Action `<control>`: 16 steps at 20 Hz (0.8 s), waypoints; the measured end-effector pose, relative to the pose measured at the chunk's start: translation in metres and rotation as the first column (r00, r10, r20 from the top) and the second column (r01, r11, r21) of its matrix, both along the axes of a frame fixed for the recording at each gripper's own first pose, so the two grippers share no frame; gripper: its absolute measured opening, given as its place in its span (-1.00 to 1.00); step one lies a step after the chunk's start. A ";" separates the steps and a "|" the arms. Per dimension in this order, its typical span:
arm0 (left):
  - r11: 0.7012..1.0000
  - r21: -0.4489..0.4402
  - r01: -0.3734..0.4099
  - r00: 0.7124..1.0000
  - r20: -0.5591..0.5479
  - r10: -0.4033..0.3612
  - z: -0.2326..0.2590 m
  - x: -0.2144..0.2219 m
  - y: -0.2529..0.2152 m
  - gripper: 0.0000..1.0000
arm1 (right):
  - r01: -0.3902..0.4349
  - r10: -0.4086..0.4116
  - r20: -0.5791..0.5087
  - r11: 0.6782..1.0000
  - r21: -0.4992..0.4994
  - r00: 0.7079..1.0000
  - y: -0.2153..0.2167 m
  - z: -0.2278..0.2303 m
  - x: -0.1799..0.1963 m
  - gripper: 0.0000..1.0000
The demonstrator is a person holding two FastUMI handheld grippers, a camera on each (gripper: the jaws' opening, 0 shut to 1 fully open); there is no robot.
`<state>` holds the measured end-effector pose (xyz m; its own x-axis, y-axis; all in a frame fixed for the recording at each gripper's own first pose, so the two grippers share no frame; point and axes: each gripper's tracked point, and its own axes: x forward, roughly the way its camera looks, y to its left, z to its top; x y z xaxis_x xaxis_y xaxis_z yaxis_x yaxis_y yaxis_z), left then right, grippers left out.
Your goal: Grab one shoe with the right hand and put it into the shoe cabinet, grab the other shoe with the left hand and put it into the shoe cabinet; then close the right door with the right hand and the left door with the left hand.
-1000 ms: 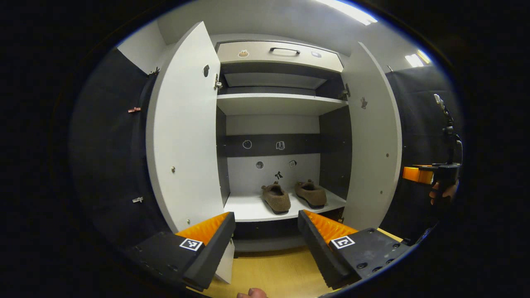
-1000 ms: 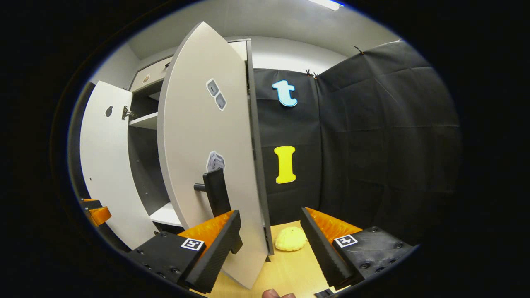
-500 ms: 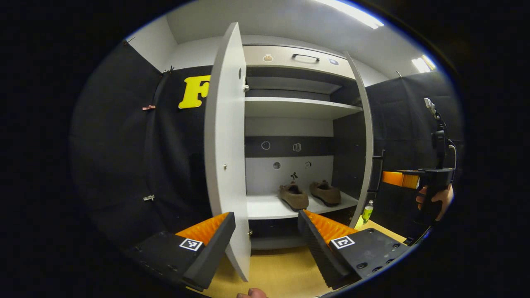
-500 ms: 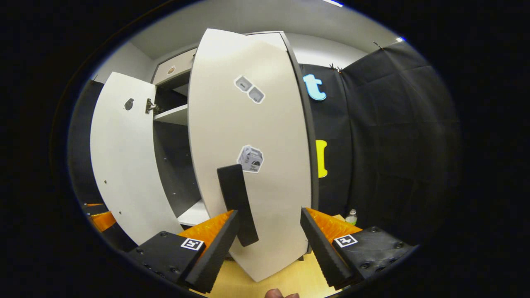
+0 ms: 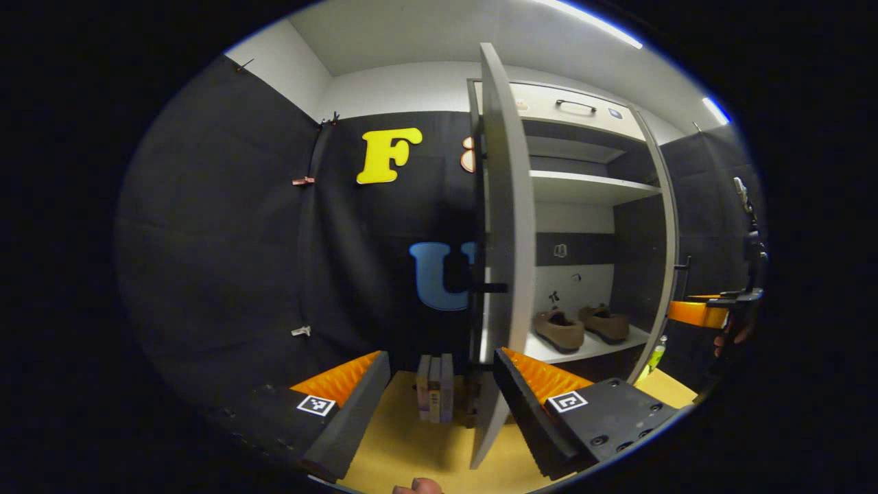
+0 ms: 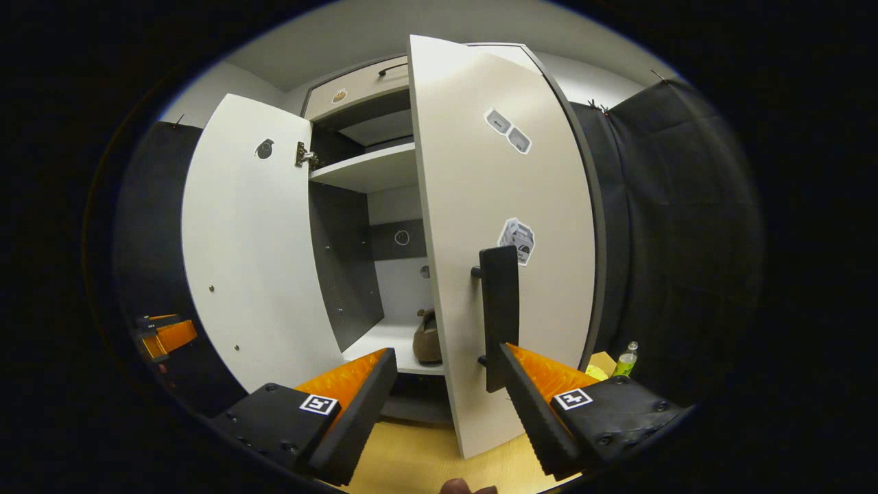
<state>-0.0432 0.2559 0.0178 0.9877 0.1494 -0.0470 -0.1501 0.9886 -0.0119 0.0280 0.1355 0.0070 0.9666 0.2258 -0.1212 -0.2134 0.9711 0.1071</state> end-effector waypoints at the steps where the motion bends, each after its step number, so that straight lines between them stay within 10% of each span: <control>1: 1.000 0.005 -0.009 1.000 0.004 0.009 0.001 0.006 0.010 0.94 | -0.001 0.001 0.003 1.000 -0.001 1.000 0.001 0.001 0.000 0.97; 16: 0.997 -0.035 0.072 0.997 -0.016 -0.073 -0.007 0.053 -0.013 0.85 | 0.065 -0.067 0.054 0.997 0.033 0.996 -0.041 0.023 -0.006 0.96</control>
